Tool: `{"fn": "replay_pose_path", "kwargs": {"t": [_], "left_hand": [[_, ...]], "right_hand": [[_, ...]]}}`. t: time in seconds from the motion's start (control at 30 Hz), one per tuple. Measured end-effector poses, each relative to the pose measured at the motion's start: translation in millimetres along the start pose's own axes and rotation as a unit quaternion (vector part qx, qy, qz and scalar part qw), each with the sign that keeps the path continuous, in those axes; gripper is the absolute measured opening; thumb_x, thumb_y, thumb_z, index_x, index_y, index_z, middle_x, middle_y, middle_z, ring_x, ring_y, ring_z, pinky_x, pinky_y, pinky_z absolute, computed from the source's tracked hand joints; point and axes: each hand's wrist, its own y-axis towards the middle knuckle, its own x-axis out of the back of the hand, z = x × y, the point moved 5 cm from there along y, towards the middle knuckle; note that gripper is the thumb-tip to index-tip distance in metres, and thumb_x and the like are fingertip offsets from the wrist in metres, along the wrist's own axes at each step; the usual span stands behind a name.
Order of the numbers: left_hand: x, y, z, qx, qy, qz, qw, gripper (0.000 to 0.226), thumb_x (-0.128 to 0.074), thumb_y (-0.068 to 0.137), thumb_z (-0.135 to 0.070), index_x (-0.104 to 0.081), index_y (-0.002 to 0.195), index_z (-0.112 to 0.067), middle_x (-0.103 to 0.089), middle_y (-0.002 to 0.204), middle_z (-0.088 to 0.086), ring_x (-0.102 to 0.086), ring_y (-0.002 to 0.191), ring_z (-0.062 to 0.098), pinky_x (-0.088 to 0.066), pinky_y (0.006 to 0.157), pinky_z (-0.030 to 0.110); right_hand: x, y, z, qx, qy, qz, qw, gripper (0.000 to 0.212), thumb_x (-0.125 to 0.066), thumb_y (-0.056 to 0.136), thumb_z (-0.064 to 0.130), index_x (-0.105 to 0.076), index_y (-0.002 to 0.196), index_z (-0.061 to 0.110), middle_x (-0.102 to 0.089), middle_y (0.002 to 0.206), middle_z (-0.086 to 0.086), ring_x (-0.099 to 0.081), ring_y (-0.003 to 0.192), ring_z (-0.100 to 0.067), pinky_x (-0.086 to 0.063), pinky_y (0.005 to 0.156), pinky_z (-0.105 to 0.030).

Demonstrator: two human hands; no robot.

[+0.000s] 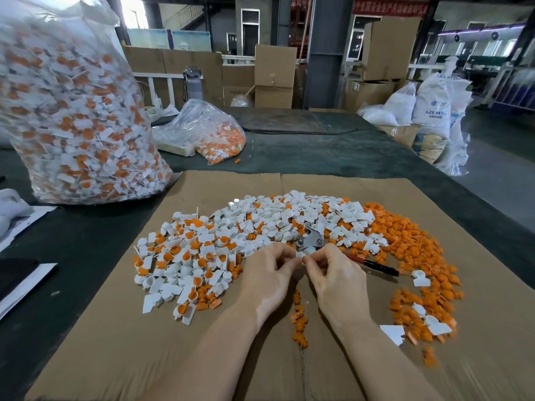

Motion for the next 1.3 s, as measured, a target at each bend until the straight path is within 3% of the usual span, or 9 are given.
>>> {"fn": "replay_pose_path", "kwargs": {"t": [0.13,0.27,0.33,0.53,1.3], "left_hand": [[-1.4,-1.0,-1.8,-0.006,0.002,0.006,1.000,0.010,-0.062,0.090,-0.026,-0.062,0.081,-0.030,-0.063,0.076,-0.011,-0.057,0.073,0.002,-0.040,0.062,0.009],[1.5,1.4,2.0,0.041,-0.058,0.013,0.997,0.009,-0.059,0.091,-0.022,-0.067,0.088,-0.020,-0.067,0.081,0.001,-0.063,0.081,0.016,-0.051,0.078,0.033],[3.2,0.5,2.3,0.048,-0.078,0.012,0.996,0.010,-0.058,0.092,-0.019,-0.068,0.095,-0.019,-0.068,0.084,0.002,-0.065,0.085,0.016,-0.052,0.085,0.038],[4.4,-0.5,1.9,0.046,-0.093,0.011,0.995,0.016,-0.057,0.093,-0.015,-0.066,0.103,-0.024,-0.067,0.085,0.001,-0.065,0.089,0.015,-0.051,0.090,0.040],[3.7,0.1,2.6,0.048,-0.078,0.010,0.996,0.017,-0.058,0.093,-0.019,-0.067,0.107,-0.021,-0.068,0.093,0.001,-0.064,0.094,0.015,-0.048,0.094,0.040]], "right_hand": [[-0.8,-0.5,-3.3,-0.007,0.017,0.007,1.000,0.009,-0.065,0.086,0.018,-0.064,0.080,0.011,-0.063,0.069,0.004,-0.057,0.062,-0.006,-0.039,0.056,-0.009],[0.6,0.2,-3.8,-0.010,0.078,0.006,0.997,0.007,-0.066,0.085,0.020,-0.067,0.088,0.015,-0.065,0.076,0.006,-0.060,0.071,-0.006,-0.048,0.064,-0.017],[2.1,0.7,-3.3,-0.008,0.092,-0.001,0.996,0.012,-0.068,0.083,0.018,-0.067,0.095,0.016,-0.061,0.081,0.009,-0.058,0.073,-0.007,-0.049,0.065,-0.020],[1.0,1.4,2.6,0.040,0.074,0.030,0.996,0.026,-0.069,0.083,0.010,-0.069,0.106,0.019,-0.055,0.086,0.011,-0.054,0.074,-0.004,-0.048,0.066,-0.019],[2.4,1.6,5.7,0.049,0.059,0.027,0.997,0.015,-0.067,0.084,0.010,-0.069,0.097,0.016,-0.057,0.088,0.012,-0.056,0.079,-0.004,-0.050,0.070,-0.019]]}}
